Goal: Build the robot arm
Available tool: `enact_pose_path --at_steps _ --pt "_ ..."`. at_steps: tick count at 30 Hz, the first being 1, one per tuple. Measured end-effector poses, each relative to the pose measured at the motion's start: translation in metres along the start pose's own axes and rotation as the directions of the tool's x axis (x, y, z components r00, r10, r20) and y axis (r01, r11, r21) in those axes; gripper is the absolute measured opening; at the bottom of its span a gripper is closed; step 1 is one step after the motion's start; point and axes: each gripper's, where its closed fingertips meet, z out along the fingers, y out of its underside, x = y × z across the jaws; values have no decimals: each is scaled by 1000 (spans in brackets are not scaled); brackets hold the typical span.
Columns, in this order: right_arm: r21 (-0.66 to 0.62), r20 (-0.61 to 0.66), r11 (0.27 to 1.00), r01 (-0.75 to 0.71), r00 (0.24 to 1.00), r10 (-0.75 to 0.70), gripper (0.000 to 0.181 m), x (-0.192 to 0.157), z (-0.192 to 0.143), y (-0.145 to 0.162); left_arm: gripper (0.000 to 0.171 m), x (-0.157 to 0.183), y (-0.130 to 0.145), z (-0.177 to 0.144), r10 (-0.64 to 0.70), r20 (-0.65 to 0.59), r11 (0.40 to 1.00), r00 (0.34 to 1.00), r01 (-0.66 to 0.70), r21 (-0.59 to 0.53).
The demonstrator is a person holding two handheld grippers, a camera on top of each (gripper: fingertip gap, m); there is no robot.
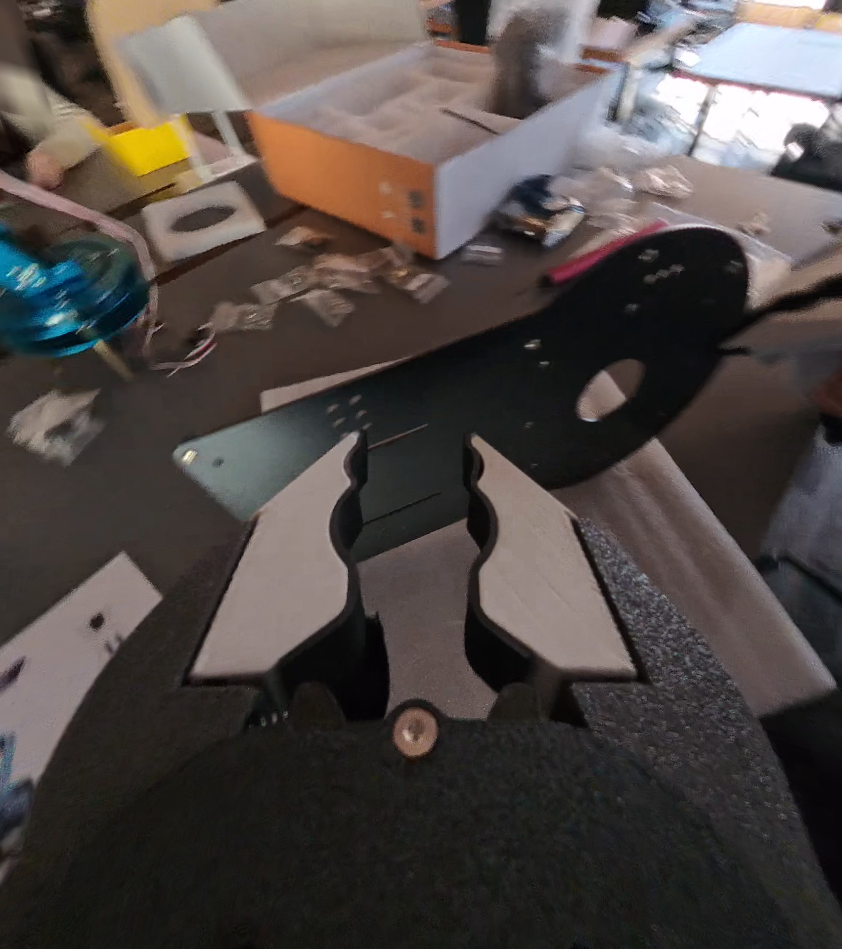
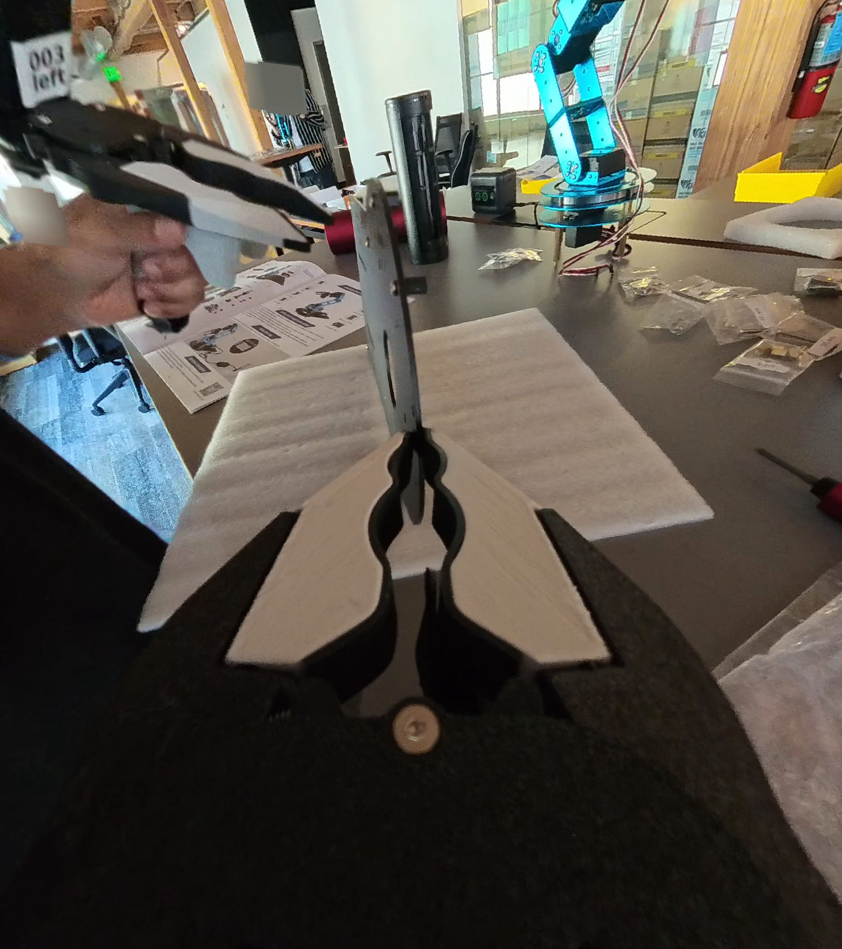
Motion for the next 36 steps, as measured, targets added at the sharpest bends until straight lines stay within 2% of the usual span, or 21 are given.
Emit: enact_pose_path --at_steps 4,9,11,15,18,21,24,26,30,33,36 --pt "3 -3 1000 -5 1000 5 2 0 0 0 33 -57 15 -16 -226 202 974 953 215 75" --pt "-7 1 1000 1 1000 -1 2 0 0 0 27 -99 24 -15 -294 237 956 926 281 89" --pt "-8 6 1000 1 1000 -1 2 -1 0 0 23 -98 43 -5 -266 246 962 932 274 0" --pt "-8 3 1000 6 1000 -6 2 -2 0 0 21 -61 107 16 -204 179 926 962 249 -285" --pt "-9 3 1000 3 1000 -3 2 -2 0 0 11 -58 117 19 -146 225 933 963 210 -294" --pt "-13 4 1000 6 1000 -6 2 -3 0 0 11 -69 102 17 -174 259 942 950 237 -238" --pt "-16 1 1000 7 1000 -7 2 -3 0 0 10 -81 57 0 -230 266 960 936 263 -96" --pt "-15 0 1000 7 1000 -7 2 -3 0 0 10 -86 27 -14 -221 275 971 936 237 -23" --pt "-10 -1 1000 5 1000 -5 2 -2 -1 0 11 -85 7 -21 -166 288 984 943 176 -10" --pt "-13 -3 1000 7 1000 -7 2 -2 0 0 11 -69 -2 -18 -181 242 983 953 184 11" --pt "-16 -4 1000 11 1000 -11 2 -3 -1 1 10 -11 -30 -4 -199 38 978 979 196 78"
